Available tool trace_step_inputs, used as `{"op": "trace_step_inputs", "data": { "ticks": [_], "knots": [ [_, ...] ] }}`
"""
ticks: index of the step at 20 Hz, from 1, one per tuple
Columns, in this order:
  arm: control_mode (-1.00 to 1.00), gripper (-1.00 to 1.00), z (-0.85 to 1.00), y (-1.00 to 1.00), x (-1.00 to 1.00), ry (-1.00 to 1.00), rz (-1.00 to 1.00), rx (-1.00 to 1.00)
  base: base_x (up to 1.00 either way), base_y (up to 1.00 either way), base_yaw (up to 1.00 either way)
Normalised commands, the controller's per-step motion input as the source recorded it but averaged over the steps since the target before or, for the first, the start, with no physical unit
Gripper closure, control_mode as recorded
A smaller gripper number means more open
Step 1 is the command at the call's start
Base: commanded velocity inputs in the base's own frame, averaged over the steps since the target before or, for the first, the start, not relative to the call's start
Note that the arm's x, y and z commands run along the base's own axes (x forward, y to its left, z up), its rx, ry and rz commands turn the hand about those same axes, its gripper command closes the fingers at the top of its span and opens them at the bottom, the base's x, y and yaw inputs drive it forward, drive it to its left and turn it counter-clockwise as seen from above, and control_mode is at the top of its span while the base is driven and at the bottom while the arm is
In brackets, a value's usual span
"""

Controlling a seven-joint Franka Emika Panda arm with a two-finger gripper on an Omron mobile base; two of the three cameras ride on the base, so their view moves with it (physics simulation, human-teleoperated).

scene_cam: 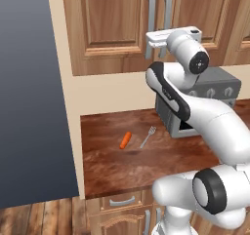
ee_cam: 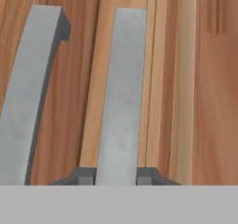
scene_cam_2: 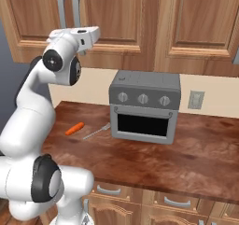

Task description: Pick the pan from the cabinet and place it on the stove. Then turn on the stove burner for the pan.

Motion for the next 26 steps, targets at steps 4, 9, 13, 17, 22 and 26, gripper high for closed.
{"op": "trace_step_inputs", "data": {
  "ticks": [4, 9, 13, 17, 22, 26],
  "knots": [
    [-1.0, 1.0, 0.0, -0.07, -0.28, 0.08, 0.0, 0.0, 0.0, 0.0, 0.0],
    [-1.0, 1.0, 0.0, -0.27, -0.4, 0.1, 0.01, 0.0, 0.0, 0.0, 0.0],
    [-1.0, 1.0, 0.0, -0.31, -0.46, 0.1, 0.01, 0.0, 0.0, 0.0, 0.0],
    [-1.0, 1.0, 0.0, -0.4, -0.6, 0.07, 0.0, 0.0, 0.0, 0.0, 0.0],
    [-1.0, 1.0, -0.07, -0.52, -0.73, 0.03, 0.0, 0.0, 0.0, 0.0, 0.0],
    [-1.0, 1.0, -0.11, -0.62, -0.78, 0.01, 0.0, 0.04, 0.0, 0.0, 0.0]
  ]
}}
